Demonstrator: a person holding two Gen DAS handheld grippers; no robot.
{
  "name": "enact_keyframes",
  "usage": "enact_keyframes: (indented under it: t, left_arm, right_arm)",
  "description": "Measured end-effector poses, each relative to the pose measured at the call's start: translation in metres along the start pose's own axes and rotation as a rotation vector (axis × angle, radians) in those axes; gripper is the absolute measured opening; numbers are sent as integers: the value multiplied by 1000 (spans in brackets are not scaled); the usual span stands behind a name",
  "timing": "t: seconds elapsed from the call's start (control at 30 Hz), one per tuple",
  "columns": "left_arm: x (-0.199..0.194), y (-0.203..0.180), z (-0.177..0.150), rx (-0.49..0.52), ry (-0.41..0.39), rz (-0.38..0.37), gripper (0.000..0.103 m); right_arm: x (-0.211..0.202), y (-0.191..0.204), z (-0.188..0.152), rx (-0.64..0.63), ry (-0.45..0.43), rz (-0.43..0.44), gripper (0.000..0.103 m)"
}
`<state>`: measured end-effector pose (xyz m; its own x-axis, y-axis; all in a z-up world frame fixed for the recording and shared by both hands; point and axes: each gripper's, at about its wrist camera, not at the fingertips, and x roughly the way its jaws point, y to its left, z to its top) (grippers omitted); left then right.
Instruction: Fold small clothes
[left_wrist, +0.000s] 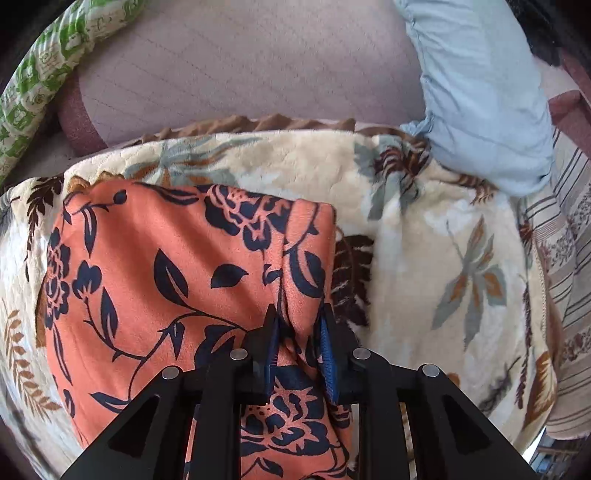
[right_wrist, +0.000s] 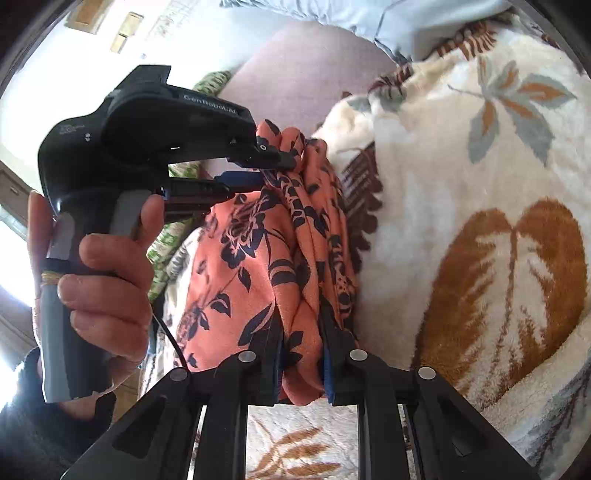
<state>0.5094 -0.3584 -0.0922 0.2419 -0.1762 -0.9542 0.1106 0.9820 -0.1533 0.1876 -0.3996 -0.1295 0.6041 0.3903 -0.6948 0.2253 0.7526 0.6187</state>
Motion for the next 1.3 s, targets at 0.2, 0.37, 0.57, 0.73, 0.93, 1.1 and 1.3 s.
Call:
enact_keyframes:
  t: [0.2, 0.37, 0.57, 0.73, 0.93, 1.1, 1.3]
  left_arm:
    - [-23, 21, 1, -23, 5, -141, 25]
    - [-92, 96, -18, -90, -170, -129, 51]
    - [-82, 205, -31, -281, -147, -69, 50]
    - [-63, 234, -34, -354, -125, -173, 50]
    - [-24, 214, -24, -206, -128, -44, 52]
    - [-12, 225, -27, -272, -101, -107, 51]
    - [-71, 232, -71, -236, -156, -236, 46]
  right_arm:
    - [-7, -8, 9, 55, -16, 27, 29]
    - [-40, -15, 18, 102, -210, 36, 35]
    - [-13, 21, 76, 14, -196, 60, 45]
    - [51, 65, 118, -125, -93, -232, 46]
    - [82, 39, 135, -107, -10, -275, 15]
    - [71, 2, 136, 64, -8, -170, 43]
    - [31, 25, 96, -35, 63, -8, 46]
